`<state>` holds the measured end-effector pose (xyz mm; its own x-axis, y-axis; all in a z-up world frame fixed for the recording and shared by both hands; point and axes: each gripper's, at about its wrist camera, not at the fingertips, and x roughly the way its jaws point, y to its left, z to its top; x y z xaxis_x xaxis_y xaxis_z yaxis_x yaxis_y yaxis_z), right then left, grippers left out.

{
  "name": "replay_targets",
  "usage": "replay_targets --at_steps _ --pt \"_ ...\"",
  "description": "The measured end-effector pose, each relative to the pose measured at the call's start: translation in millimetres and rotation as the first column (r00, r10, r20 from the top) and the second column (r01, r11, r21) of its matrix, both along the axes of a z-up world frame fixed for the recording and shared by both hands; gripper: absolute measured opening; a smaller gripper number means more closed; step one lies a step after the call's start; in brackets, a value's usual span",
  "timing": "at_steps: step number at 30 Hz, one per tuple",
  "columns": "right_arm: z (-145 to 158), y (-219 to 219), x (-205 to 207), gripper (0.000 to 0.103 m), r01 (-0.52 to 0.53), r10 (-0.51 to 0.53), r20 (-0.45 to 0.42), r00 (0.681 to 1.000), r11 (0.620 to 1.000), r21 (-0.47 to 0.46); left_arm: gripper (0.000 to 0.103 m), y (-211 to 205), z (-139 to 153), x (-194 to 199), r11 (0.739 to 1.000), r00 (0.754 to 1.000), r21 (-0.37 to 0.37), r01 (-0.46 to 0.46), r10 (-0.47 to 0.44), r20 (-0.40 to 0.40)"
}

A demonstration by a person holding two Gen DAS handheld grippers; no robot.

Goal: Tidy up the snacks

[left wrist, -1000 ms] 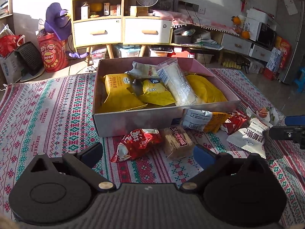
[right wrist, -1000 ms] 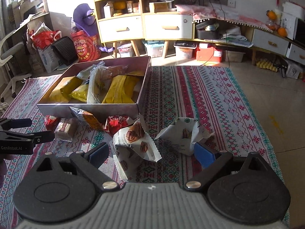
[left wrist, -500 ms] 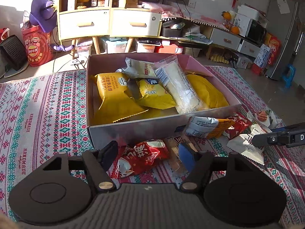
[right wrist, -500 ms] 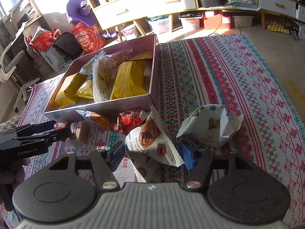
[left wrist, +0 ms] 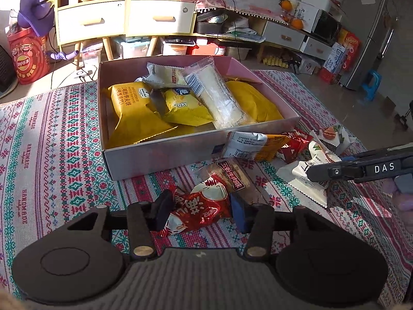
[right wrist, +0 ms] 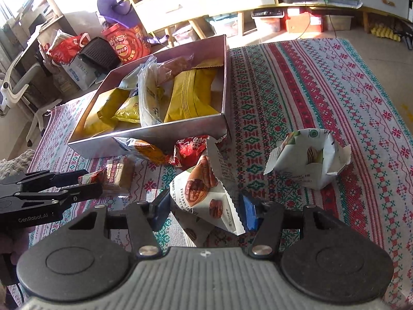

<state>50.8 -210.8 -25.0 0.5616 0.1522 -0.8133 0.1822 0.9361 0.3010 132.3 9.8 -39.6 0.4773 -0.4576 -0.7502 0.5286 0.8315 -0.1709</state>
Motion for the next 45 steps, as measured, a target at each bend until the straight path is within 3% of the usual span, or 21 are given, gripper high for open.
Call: replay_targets --at_steps 20,22,24,29,38,45 --pt "4 49 -7 0.056 -0.168 0.169 -0.018 0.985 0.984 0.055 0.057 34 -1 -47 0.998 0.997 0.003 0.068 -0.068 -0.026" --pt "5 51 -9 0.059 -0.173 0.173 -0.015 0.985 0.984 0.044 0.062 39 -1 -51 0.998 0.998 0.0 0.059 -0.059 -0.021" --pt "6 53 -10 0.071 -0.167 0.168 -0.016 0.986 0.985 0.032 0.076 43 -1 -54 0.999 0.999 0.005 0.038 -0.038 -0.006" --pt "10 56 -9 0.074 -0.16 0.16 -0.004 0.987 0.987 0.013 0.083 43 1 -55 1.0 1.0 -0.013 0.003 -0.003 -0.005" --pt "8 62 -4 0.074 -0.139 0.139 -0.011 0.99 0.99 -0.007 0.082 22 -9 -63 0.998 0.998 0.054 0.046 -0.043 -0.05" --pt "3 69 -1 0.071 -0.148 0.147 -0.024 0.989 0.988 -0.046 0.08 23 -13 -61 0.999 0.998 0.047 0.0 0.003 -0.07"
